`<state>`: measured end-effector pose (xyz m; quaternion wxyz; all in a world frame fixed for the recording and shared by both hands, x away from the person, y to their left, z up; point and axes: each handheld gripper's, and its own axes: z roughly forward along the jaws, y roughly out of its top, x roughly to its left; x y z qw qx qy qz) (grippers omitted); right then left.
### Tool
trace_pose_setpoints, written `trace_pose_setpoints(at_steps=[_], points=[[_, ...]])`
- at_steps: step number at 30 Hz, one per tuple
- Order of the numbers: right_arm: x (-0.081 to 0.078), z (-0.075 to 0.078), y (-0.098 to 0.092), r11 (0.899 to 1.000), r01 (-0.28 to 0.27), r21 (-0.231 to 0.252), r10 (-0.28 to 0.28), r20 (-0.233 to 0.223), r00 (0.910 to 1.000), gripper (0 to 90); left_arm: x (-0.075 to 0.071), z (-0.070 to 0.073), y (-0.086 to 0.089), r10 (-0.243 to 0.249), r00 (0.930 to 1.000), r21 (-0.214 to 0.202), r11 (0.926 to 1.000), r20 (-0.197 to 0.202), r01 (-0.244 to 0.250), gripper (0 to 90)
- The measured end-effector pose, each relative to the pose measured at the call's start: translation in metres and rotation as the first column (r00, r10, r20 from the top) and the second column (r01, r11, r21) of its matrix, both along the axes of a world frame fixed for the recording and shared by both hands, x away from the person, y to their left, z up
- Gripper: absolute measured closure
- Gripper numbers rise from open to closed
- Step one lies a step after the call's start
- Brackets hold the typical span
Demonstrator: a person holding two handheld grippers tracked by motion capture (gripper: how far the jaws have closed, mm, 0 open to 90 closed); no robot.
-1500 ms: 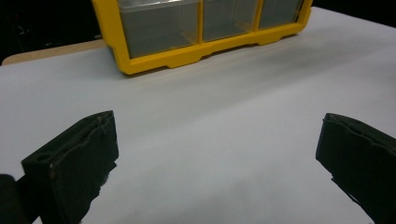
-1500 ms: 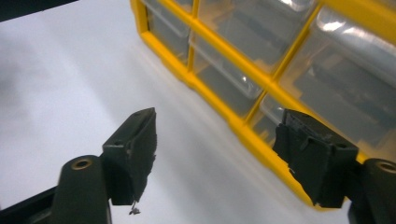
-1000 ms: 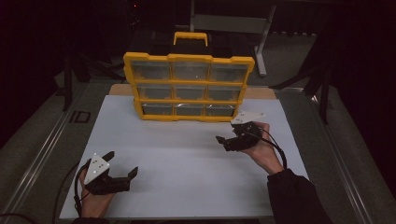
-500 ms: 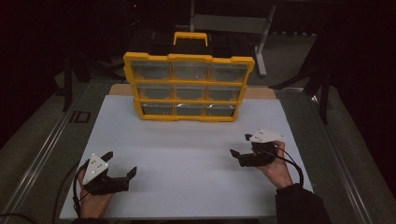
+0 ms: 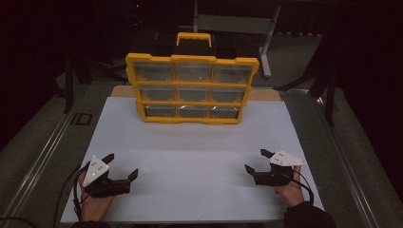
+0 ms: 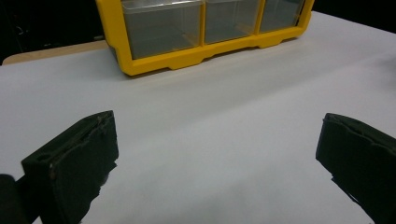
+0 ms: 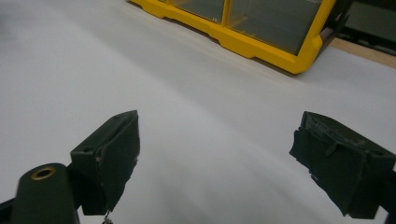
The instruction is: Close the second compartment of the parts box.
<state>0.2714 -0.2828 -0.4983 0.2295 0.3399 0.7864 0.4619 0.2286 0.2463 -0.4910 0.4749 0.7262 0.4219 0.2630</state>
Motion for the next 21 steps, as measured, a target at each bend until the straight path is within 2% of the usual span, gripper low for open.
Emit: trace_pose_setpoints(at_steps=[1,8,12,21], points=[[-0.0020,-0.0011,-0.0028,1.000,-0.005,0.022,0.005,0.006,1.0000,12.3,0.0003,0.0002,0.0004,-0.003,1.0000,-0.002,1.0000,0.000,0.003,0.0],[-0.0084,0.0015,-0.0074,0.998,-0.004,0.056,0.000,0.069,0.9976,12.4,0.0021,0.0000,0.0004,-0.013,0.9999,-0.006,0.9999,0.006,0.013,0.0],[-0.0105,0.0027,-0.0081,0.998,-0.005,0.070,-0.001,0.083,0.9965,12.9,0.0025,0.0002,0.0000,-0.012,0.9999,-0.010,0.9999,0.006,0.012,0.0],[-0.0114,0.0043,-0.0077,0.995,-0.022,0.095,0.013,0.096,0.9953,12.8,0.0033,-0.0006,-0.0040,-0.020,0.9998,0.009,0.9998,0.001,0.020,0.0]])
